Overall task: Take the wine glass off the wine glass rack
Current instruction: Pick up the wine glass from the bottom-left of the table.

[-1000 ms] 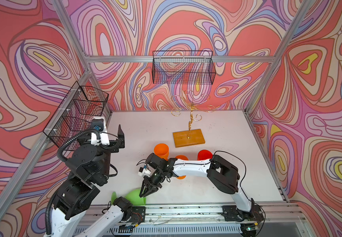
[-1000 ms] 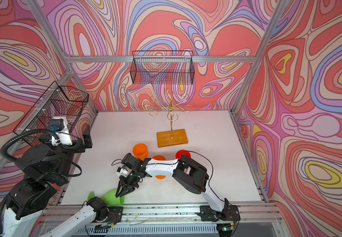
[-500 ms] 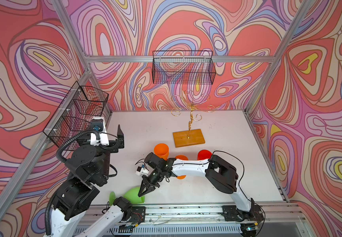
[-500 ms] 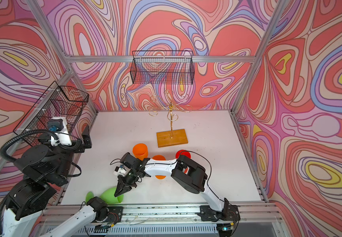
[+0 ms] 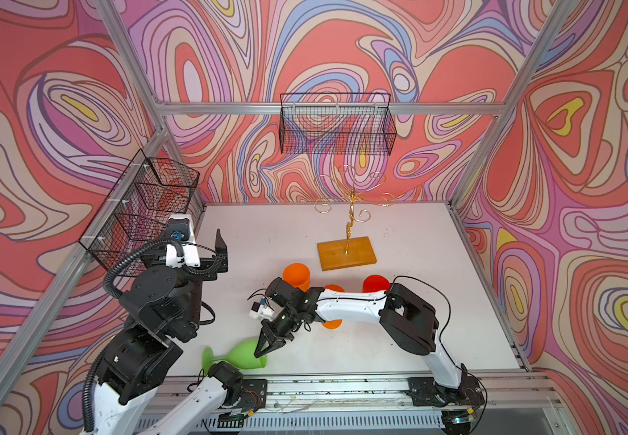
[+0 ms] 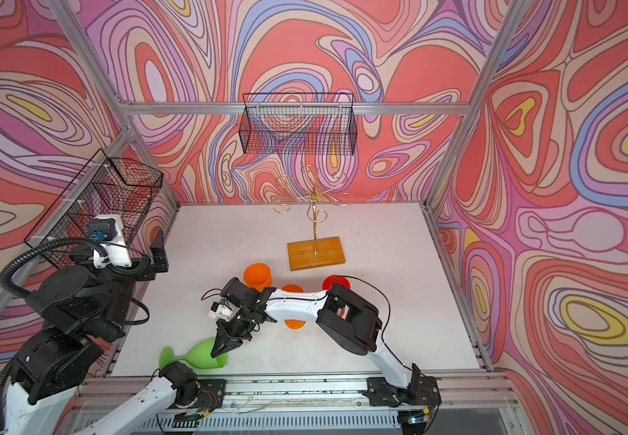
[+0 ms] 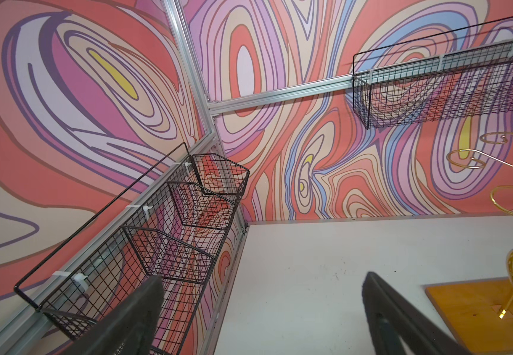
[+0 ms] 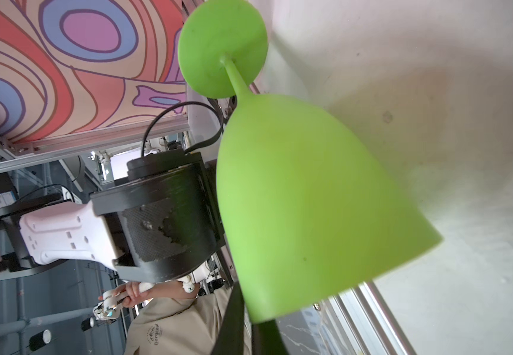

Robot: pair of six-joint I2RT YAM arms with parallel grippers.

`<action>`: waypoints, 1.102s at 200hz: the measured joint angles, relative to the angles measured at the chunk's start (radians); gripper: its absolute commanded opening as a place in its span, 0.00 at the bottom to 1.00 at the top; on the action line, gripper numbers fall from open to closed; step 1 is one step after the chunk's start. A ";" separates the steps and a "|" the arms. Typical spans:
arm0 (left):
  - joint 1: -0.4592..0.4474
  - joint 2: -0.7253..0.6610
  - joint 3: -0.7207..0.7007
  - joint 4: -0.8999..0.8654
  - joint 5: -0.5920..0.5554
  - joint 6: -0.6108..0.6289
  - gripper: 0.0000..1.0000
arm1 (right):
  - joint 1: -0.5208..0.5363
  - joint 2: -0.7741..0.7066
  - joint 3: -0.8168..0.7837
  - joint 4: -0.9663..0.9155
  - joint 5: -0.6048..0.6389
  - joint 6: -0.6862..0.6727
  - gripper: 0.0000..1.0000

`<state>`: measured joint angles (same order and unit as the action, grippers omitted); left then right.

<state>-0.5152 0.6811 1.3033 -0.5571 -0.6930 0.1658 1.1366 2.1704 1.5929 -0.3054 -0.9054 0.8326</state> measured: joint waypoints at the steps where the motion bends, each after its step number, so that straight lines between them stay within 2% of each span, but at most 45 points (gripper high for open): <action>1: 0.000 0.000 0.000 0.000 0.000 0.000 1.00 | 0.000 -0.001 0.001 -0.003 0.002 -0.003 0.00; 55: 0.000 0.001 0.000 0.000 0.000 0.000 1.00 | -0.003 -0.075 0.042 -0.158 0.121 -0.115 0.00; 100: 0.000 0.004 0.000 0.000 0.000 0.000 1.00 | -0.003 -0.084 0.076 -0.241 0.172 -0.179 0.00; 220: 0.000 0.004 0.000 0.000 0.000 0.000 1.00 | -0.003 -0.096 0.349 -0.642 0.349 -0.404 0.00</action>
<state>-0.5152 0.6849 1.3033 -0.5568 -0.6930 0.1658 1.1332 2.0747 1.9423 -0.9474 -0.5568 0.4290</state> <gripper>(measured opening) 0.999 0.048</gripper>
